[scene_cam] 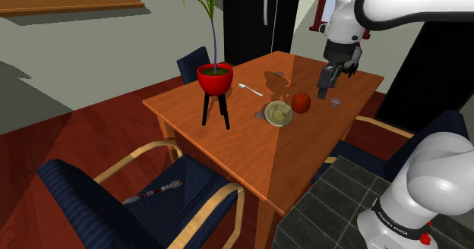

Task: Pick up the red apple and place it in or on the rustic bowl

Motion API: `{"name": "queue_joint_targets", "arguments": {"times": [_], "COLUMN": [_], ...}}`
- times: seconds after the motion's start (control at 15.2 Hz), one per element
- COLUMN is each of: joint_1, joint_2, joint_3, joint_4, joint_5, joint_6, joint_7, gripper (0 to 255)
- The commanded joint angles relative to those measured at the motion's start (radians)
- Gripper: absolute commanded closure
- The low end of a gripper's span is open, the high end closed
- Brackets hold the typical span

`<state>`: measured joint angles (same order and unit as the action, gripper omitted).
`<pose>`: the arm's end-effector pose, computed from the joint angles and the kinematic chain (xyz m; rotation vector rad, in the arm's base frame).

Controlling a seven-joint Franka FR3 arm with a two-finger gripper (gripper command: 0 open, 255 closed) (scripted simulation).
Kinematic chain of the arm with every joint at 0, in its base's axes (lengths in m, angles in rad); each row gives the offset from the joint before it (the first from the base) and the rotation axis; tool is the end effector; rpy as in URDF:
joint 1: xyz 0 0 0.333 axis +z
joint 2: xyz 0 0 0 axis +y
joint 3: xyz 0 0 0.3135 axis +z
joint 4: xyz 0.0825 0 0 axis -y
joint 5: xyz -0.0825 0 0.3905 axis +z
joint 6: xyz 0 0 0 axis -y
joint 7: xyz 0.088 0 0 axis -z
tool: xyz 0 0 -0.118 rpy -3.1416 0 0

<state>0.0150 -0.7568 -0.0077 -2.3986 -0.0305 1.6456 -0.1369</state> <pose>0.3286 -0.0015 0.5545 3.1077 0.2312 0.0034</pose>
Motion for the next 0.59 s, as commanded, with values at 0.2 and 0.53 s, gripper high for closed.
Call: {"name": "queue_joint_targets", "arguments": {"times": [0.2, 0.53], "joint_1": [-0.019, -0.047], "joint_2": [0.069, 0.202], "joint_3": [-0.042, -0.11], "joint_4": [0.002, 0.032], "joint_5": [-0.036, -0.084], "joint_6": [0.072, 0.189], "joint_7": [-0.047, -0.122], "gripper": [0, 0]}}
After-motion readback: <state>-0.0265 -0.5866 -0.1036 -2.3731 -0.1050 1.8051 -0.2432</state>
